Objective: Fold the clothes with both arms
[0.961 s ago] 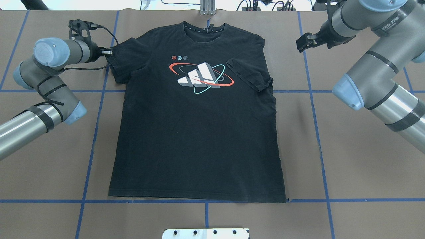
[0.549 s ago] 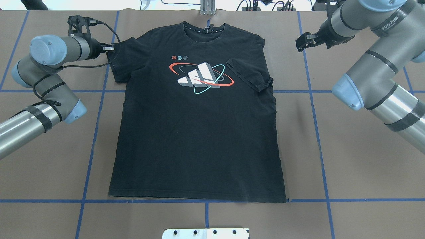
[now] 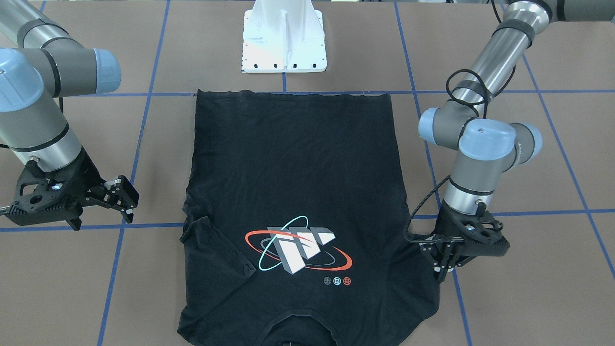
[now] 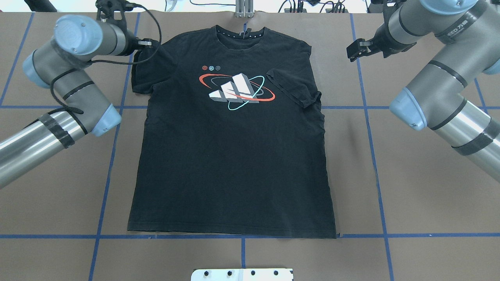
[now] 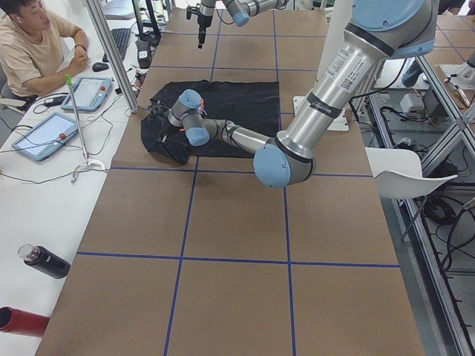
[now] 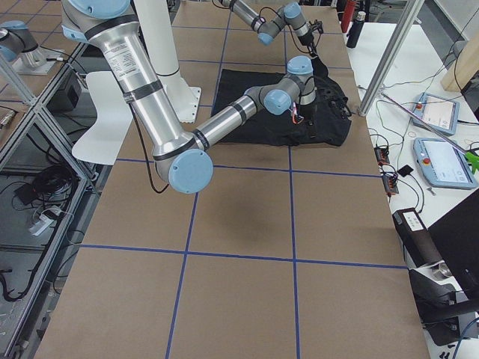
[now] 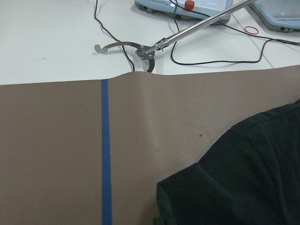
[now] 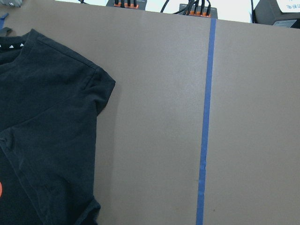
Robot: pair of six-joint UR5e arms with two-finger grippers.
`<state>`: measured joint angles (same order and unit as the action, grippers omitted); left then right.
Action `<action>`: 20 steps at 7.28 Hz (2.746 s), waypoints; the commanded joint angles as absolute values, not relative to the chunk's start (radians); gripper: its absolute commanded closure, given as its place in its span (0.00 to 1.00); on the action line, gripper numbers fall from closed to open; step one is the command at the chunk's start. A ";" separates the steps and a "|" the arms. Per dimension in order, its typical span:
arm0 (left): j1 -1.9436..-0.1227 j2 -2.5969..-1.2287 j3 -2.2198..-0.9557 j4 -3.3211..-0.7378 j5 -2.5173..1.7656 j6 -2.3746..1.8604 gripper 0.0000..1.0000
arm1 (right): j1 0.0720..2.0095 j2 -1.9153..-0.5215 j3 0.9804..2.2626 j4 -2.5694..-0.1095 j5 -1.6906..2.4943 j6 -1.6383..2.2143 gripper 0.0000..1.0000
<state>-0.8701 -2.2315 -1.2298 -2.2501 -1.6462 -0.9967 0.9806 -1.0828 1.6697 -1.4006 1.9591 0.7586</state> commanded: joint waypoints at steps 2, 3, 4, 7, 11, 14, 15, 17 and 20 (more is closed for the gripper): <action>-0.773 -2.402 -1.170 -2.057 -1.560 -1.153 1.00 | 0.980 -1.083 1.667 -1.401 1.959 0.759 0.00; -0.753 -2.440 -1.116 -2.059 -1.528 -1.175 1.00 | 0.980 -1.083 1.666 -1.402 1.959 0.759 0.00; -0.747 -2.485 -1.061 -2.057 -1.526 -1.187 1.00 | 0.979 -1.083 1.664 -1.402 1.959 0.759 0.00; -0.749 -2.551 -0.947 -2.062 -1.484 -1.198 1.00 | 0.974 -1.083 1.657 -1.402 1.959 0.756 0.00; -0.759 -2.514 -0.994 -2.101 -1.486 -1.034 0.00 | 0.971 -1.080 1.657 -1.401 1.959 0.759 0.00; -0.764 -2.262 -1.355 -2.128 -1.630 -0.921 0.00 | 0.953 -1.088 1.719 -1.404 1.959 0.831 0.00; -0.764 -2.162 -1.515 -2.125 -1.638 -0.917 0.00 | 0.915 -1.094 1.774 -1.417 1.953 0.903 0.00; -0.756 -1.997 -1.745 -2.123 -1.696 -0.917 0.00 | 0.803 -1.231 1.955 -1.419 1.892 1.021 0.00; -0.689 -1.732 -2.012 -2.128 -1.801 -0.934 0.00 | 0.526 -1.461 2.225 -1.453 1.697 1.256 0.00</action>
<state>-0.7300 -1.8661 -1.8938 -2.1244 -1.7763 -0.9271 0.6574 -1.3695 2.1208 -1.4437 1.7941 1.1511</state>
